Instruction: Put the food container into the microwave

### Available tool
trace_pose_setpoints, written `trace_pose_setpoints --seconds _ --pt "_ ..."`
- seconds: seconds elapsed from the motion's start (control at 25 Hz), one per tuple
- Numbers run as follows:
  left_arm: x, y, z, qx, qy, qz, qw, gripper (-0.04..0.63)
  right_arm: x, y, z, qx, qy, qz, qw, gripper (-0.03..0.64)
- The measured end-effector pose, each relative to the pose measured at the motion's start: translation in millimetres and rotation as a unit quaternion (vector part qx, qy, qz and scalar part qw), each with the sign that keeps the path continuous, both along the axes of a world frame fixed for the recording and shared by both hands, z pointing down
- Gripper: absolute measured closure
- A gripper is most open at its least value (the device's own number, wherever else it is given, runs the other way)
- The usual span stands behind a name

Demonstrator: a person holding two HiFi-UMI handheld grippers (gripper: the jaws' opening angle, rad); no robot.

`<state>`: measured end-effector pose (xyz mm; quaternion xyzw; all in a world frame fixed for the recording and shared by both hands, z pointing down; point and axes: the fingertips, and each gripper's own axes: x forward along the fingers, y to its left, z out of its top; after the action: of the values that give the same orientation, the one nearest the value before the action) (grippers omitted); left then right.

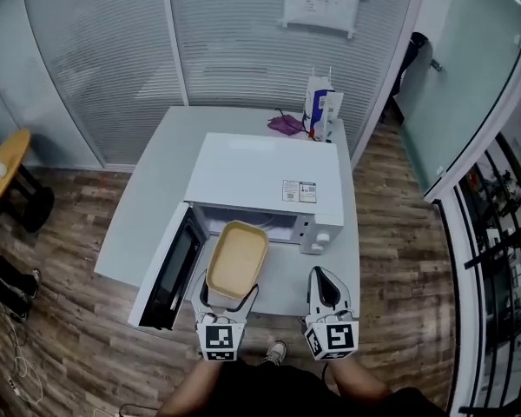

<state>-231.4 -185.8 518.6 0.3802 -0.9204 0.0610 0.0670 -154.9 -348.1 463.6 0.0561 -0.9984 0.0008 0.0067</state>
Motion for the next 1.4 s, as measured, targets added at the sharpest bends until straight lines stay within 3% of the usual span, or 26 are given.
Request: trace_pose_setpoints --seconds 0.36,0.84,1.4 --pt "-22.3 -5.9 28.5 0.014 0.025 -0.031 0.9991 0.106 -22.3 -4.4 35.0 0.004 0.037 -0.03 0.999 0.612" --pt "-65.6 -30.0 71.0 0.0 0.031 -0.016 0.9994 0.106 -47.6 -7.9 85.6 -0.017 0.082 -0.022 0.996 0.612" --pt "-132.5 -67.4 108.3 0.003 0.05 -0.017 0.9986 0.104 -109.7 4.1 129.6 -0.013 0.111 -0.045 0.993 0.612"
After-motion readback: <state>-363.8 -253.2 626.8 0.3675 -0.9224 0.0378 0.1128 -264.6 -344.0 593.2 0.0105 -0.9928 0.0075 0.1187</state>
